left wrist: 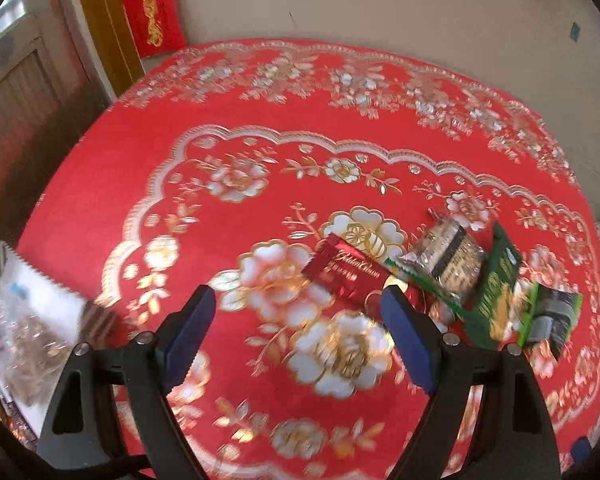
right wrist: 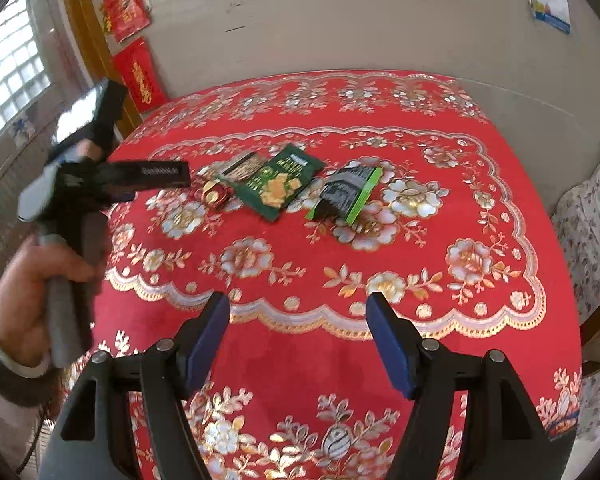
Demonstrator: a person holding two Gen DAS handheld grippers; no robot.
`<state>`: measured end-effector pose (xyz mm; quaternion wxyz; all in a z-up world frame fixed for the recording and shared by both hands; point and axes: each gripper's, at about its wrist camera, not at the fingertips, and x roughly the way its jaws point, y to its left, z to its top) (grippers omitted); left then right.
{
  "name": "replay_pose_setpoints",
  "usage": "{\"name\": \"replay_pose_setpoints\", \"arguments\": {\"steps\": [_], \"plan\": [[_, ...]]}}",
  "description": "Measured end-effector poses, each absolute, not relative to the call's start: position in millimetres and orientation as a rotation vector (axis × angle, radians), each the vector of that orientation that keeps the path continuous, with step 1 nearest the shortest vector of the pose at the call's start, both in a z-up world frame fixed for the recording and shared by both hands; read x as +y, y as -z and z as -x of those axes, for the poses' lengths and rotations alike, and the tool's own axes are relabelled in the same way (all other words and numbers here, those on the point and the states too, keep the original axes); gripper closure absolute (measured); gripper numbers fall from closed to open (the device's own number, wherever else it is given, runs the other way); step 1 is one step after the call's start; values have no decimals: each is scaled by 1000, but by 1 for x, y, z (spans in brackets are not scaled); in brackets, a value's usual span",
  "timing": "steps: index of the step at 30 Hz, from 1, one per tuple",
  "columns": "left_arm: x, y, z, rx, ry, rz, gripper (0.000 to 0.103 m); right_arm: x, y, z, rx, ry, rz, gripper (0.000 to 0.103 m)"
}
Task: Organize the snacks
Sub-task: 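Move both tools back toward the remaining snack packets on the cloth, then grasp the red Golden packet with the left gripper while the right gripper grasps the dark green-edged packet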
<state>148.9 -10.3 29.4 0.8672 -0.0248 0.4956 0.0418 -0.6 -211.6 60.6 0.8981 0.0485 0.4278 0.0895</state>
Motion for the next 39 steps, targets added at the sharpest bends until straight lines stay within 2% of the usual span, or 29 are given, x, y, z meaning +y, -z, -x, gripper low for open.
{"name": "replay_pose_setpoints", "arguments": {"steps": [12,21,30,35,39], "plan": [[-13,-22,-174,1039,-45,150,18,-214,-48,-7,918,-172,-112,32],[-22,-16,-167,1058,4,49,17,-215,-51,-7,911,-171,-119,32],[-22,-12,-178,1082,21,102,16,-214,-50,-7,917,-172,-125,32],[-36,-8,-173,1101,29,-31,15,-217,-48,-6,919,-171,-131,32],[-17,-11,-154,1135,39,-50,16,-217,-49,-6,914,-176,-139,32]]}}
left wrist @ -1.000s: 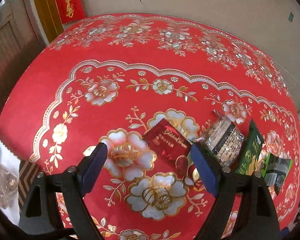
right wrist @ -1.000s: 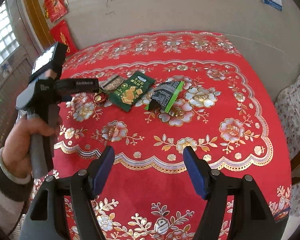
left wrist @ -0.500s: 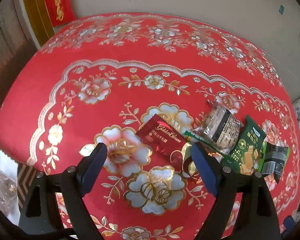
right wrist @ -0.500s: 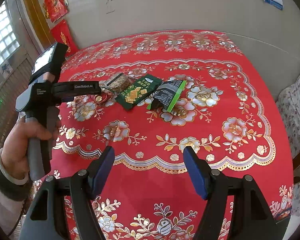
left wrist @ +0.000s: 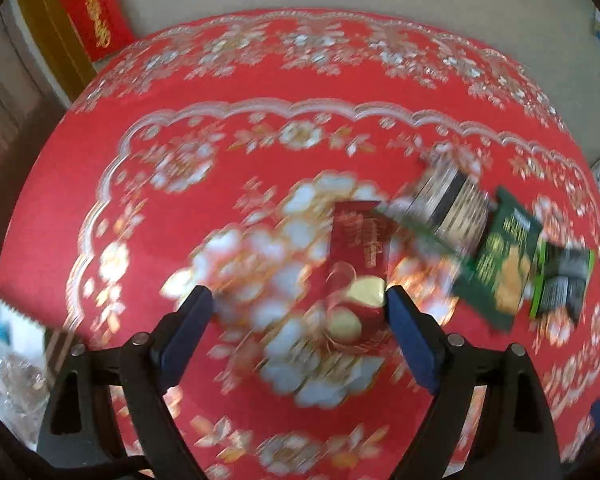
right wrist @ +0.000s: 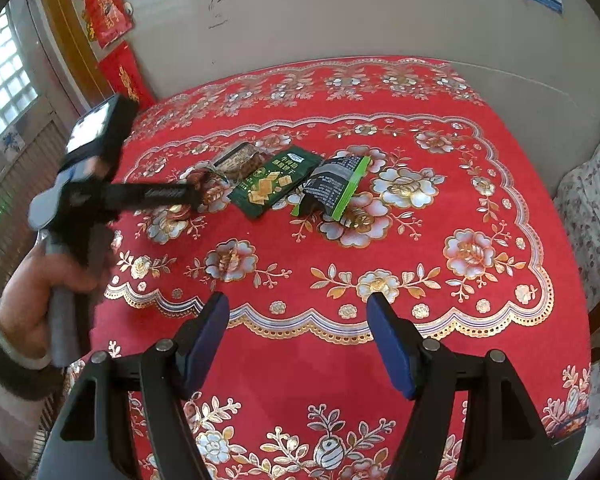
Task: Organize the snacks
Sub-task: 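Grasp the red Golden packet with the left gripper while the right gripper grasps the dark green-edged packet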
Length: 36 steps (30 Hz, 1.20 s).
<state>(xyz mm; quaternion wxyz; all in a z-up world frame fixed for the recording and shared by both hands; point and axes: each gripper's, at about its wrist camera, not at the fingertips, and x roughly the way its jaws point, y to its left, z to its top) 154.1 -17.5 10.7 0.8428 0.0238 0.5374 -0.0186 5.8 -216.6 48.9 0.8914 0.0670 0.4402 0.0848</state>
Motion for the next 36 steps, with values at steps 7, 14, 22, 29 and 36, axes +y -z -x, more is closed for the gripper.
{"name": "replay_pose_setpoints", "arguments": {"steps": [7,14,22,29,36], "plan": [[6,-21,-152,1112,60,24,16,-200,-57,-13,895,-202,-115,32],[-16,-12,-161,1124,93,-31,15,-227,-59,-57,906,-60,-199,30],[-20,-9,-166,1110,79,-60,15,-224,-39,-120,970,-24,-278,30],[-22,-12,-161,1064,108,-76,46,-222,-23,-122,978,-37,-219,62],[-15,-15,-147,1063,134,-72,75,-230,-32,-74,932,-72,-207,62]]}}
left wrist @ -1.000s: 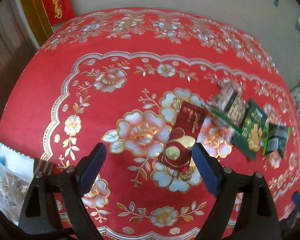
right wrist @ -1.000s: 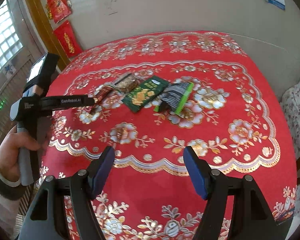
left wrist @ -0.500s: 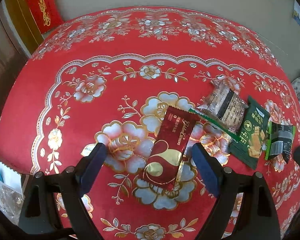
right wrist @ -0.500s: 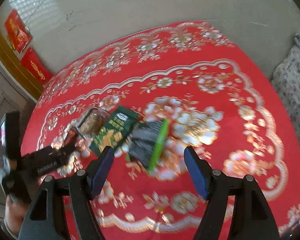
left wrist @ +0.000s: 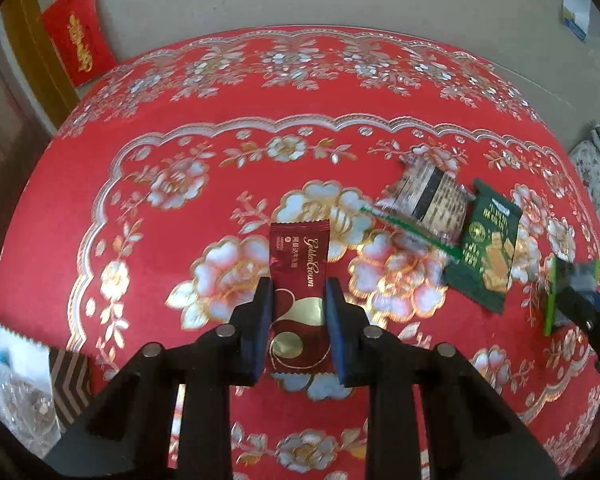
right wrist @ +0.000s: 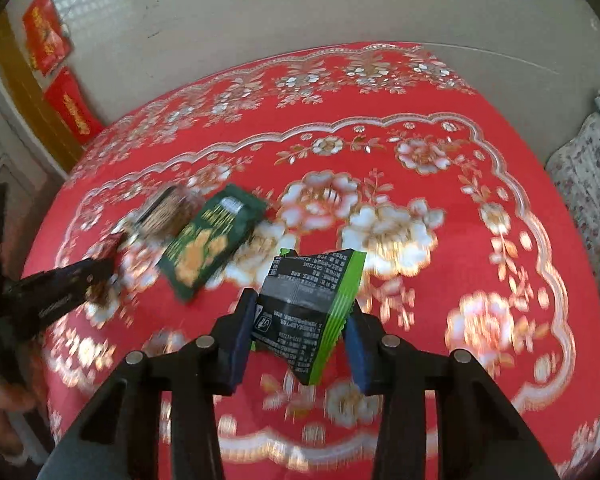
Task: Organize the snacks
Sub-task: 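Grasp the red Golden packet with the left gripper while the right gripper grasps the dark green-edged packet, then carry the red packet and dark green-edged packet over the white box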
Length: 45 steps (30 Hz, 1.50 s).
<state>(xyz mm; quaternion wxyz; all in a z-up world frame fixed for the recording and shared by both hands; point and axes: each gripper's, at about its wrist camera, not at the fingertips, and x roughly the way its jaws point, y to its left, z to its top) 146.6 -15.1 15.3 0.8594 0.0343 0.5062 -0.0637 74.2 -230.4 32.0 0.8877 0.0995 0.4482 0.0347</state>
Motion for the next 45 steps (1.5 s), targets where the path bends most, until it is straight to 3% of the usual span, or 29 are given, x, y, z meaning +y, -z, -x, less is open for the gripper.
{"name": "replay_pose_setpoints", "arguments": {"steps": [26,45], "plan": [[17,-60,39,885,147,-103,75,-133,-50,56,806,-302,-138,62],[67,-66,97,775,60,-93,75,-84,-53,77,814,-400,-96,62]]}}
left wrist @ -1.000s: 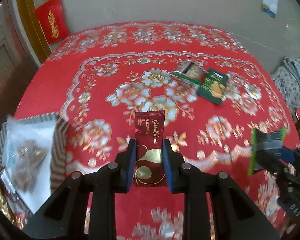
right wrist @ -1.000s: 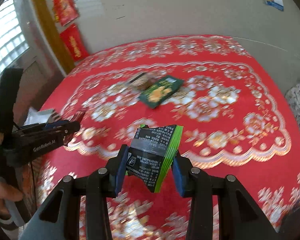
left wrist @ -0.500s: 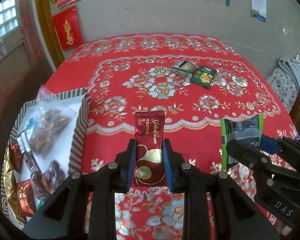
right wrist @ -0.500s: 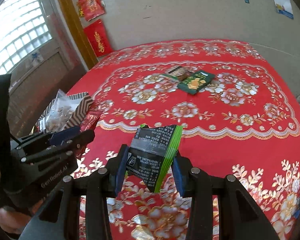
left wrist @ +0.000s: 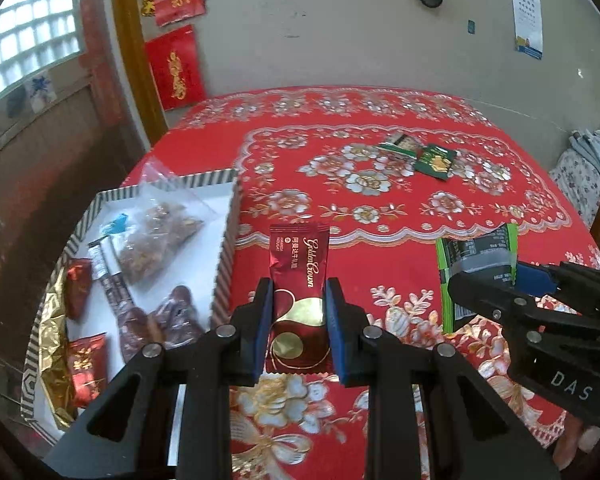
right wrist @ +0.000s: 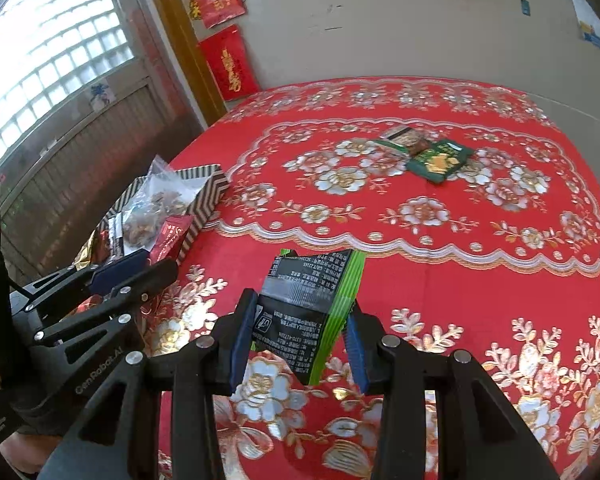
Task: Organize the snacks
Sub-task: 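Carry the red packet and dark green-edged packet over the white box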
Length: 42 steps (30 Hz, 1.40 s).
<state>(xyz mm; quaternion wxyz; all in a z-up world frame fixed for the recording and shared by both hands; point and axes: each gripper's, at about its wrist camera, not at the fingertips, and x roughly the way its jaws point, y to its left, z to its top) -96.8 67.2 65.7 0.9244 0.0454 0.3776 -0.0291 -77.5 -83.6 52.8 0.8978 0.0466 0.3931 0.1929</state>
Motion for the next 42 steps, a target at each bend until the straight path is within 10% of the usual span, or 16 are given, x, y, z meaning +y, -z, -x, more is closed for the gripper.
{"name": "replay_pose_setpoints", "arguments": {"steps": [42], "plan": [[246,-44,139,783,-263,88,75,96,-53,95,854,-721,154,62]]}}
